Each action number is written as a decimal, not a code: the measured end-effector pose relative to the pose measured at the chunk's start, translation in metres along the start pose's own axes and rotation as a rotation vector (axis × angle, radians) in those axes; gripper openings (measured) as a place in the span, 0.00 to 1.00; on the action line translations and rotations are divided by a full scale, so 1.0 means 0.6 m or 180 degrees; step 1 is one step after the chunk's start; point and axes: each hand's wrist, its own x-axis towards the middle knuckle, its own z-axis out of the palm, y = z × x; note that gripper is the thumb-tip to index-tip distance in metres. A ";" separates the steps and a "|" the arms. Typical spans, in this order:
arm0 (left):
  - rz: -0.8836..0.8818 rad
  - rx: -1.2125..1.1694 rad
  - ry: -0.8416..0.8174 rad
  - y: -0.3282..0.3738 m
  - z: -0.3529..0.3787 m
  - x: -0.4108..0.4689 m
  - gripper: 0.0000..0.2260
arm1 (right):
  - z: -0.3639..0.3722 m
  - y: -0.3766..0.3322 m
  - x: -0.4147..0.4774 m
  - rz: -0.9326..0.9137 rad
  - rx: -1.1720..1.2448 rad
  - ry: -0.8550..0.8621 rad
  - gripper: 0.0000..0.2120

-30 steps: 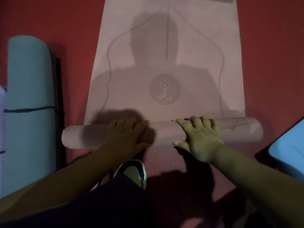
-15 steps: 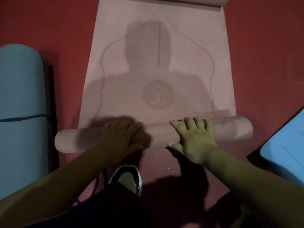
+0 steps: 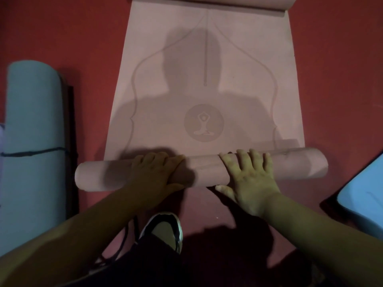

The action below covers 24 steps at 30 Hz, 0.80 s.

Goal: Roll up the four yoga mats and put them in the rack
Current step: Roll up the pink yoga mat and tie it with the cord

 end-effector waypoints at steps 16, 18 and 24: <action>0.0016 0.0057 0.0194 0.002 0.001 0.009 0.33 | -0.015 0.010 0.023 0.0020 -0.0021 -0.0021 0.42; 0.0025 0.0059 0.0114 -0.003 -0.001 0.014 0.32 | -0.012 0.008 0.024 -0.0003 -0.0027 0.0051 0.41; -0.0091 0.0069 0.0257 0.006 -0.007 0.012 0.33 | -0.037 0.017 0.046 -0.0064 -0.0081 -0.0091 0.45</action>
